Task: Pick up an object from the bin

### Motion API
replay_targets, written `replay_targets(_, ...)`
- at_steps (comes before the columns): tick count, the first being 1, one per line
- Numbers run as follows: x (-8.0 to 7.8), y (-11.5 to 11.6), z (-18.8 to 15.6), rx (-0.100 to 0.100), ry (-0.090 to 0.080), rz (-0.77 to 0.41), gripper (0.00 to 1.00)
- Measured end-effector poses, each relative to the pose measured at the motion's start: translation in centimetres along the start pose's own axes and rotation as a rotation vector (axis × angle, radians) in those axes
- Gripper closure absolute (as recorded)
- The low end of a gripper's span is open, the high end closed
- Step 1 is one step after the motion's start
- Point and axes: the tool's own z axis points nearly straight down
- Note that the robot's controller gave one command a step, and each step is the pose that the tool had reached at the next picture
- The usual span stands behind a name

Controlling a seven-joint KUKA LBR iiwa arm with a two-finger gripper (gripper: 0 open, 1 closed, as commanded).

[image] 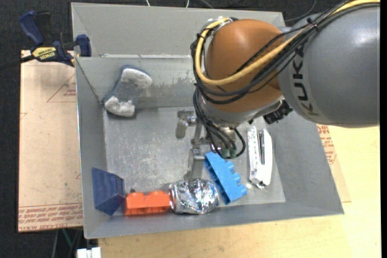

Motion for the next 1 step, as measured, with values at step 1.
replay_targets(1,-0.15,-0.11,-0.47,-0.002,-0.008,0.005,0.0)
